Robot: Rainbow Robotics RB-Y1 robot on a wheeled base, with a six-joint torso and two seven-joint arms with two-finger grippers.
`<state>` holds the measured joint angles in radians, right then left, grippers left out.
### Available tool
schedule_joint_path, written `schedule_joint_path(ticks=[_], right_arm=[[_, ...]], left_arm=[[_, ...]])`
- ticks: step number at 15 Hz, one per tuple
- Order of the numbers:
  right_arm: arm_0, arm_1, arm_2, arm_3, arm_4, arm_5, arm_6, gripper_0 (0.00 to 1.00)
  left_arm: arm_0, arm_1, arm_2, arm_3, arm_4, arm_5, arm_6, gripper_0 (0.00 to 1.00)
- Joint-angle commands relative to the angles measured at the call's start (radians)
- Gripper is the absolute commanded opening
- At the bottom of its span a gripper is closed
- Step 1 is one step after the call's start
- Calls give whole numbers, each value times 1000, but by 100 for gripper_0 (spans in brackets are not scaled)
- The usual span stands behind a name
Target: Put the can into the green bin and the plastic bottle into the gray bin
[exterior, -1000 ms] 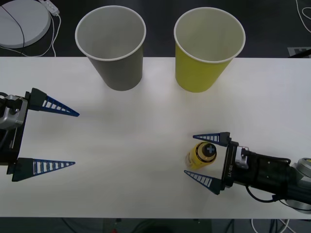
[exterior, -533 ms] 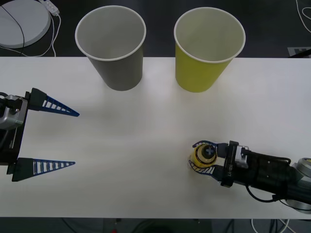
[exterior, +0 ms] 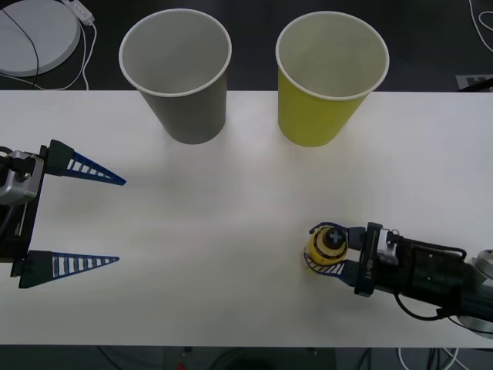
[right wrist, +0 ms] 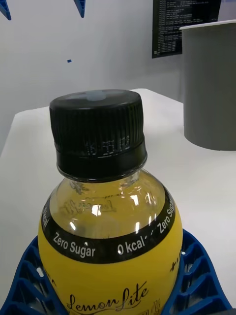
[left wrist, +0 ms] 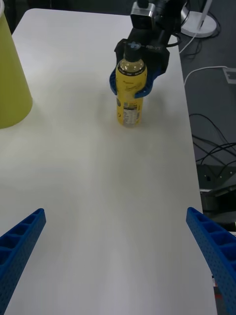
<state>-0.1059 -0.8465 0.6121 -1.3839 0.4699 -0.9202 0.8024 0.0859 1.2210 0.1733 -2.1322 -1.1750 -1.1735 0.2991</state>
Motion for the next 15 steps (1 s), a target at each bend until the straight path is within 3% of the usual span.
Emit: schedule_joint_path(ticks=[1,6,15], right_arm=[[0,-25,0,-27,-11,-2,-40,0],[23,-69,-26,-119,-14,31,-117,0],[140,-155,-198,-305,-13,124,-190,0]], left_arm=[[0,0,0,0,0,0,0,100],[0,0,0,0,0,0,0,100],[0,0,0,0,0,0,0,100]])
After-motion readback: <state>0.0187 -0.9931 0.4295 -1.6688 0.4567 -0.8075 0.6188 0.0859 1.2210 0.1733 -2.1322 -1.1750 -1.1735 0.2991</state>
